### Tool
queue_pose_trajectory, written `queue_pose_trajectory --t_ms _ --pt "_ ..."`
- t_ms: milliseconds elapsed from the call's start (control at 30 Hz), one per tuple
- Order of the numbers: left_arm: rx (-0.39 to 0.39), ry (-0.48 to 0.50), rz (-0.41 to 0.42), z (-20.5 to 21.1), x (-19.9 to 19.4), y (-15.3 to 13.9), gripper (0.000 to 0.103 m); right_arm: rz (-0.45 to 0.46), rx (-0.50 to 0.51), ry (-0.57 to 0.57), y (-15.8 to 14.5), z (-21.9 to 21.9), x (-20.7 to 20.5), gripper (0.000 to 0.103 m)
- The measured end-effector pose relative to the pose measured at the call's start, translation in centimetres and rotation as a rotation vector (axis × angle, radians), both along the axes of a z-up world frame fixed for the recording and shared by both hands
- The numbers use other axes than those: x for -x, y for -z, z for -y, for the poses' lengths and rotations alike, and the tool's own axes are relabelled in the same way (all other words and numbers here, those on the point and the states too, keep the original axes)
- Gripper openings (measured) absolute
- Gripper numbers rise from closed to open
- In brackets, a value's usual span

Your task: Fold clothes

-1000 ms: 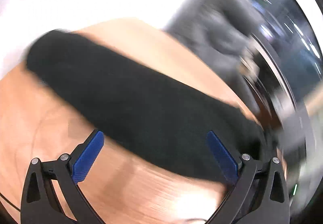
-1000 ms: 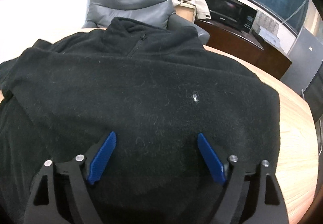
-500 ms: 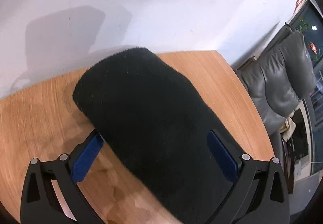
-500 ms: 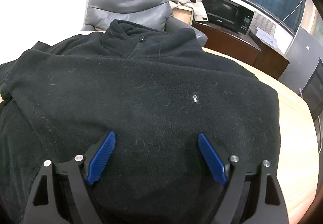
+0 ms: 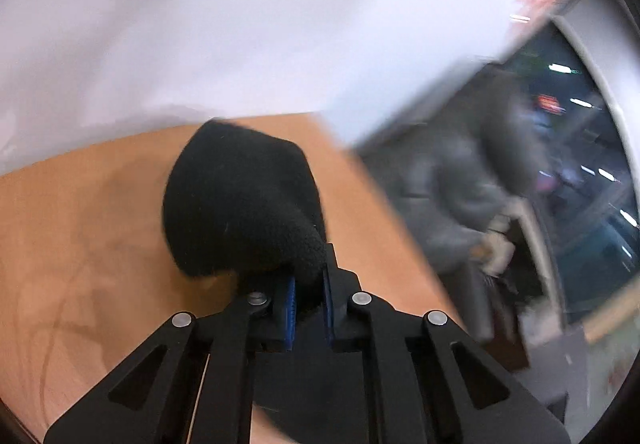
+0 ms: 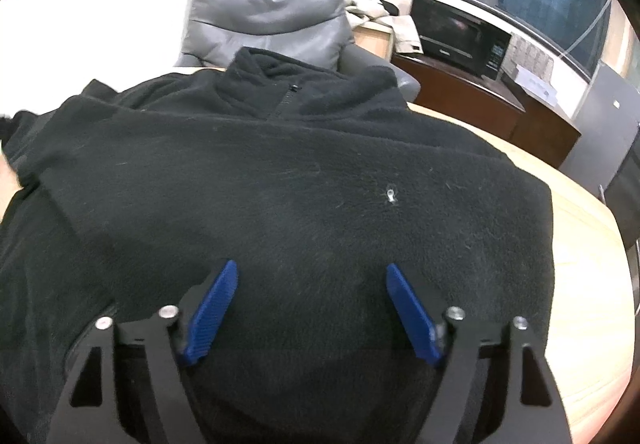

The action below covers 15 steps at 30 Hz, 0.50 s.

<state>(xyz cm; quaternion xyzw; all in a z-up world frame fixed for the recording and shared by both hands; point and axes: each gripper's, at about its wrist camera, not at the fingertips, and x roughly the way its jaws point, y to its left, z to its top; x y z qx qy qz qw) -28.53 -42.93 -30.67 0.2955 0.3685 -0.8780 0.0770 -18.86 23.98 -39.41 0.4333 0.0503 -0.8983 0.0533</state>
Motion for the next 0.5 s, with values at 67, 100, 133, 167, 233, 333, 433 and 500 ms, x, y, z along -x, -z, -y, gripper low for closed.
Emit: queue_pose_trajectory --t_ms 67,100,133,167,233,333,433,500 --pt "0.015 0.102 -0.076 -4.5 0.3 -3.3 0.009 -0.03 0.021 -0.013 -1.1 -0.1 -1.0 0.071" --pt "0.022 0.163 -0.112 -7.4 0.4 -5.0 0.009 -0.052 0.052 -0.01 -2.0 -0.3 -1.5 0.071" --pt "0.027 0.23 -0.137 -10.8 0.5 -6.3 0.009 -0.072 0.082 -0.004 -2.8 -0.6 -2.0 0.071" --pt "0.031 0.297 -0.16 -14.3 0.5 -7.5 0.009 -0.097 0.11 0.003 -3.8 -0.9 -2.5 0.071" --pt "0.03 0.439 -0.194 -22.0 -0.3 -9.0 0.009 -0.158 0.162 0.013 -6.3 -1.5 -3.5 0.071" --pt "0.004 0.63 -0.201 -32.6 -2.2 -9.5 0.009 -0.25 0.229 0.017 -10.1 -2.9 -5.1 0.071" --pt "-0.011 0.751 -0.146 -42.5 -3.7 -7.5 0.009 -0.263 0.263 0.043 -11.5 -5.6 -6.2 0.073" --pt "-0.008 0.81 -0.106 -48.0 -4.8 -5.6 0.009 -0.271 0.285 0.061 -12.4 -7.5 -7.0 0.075"
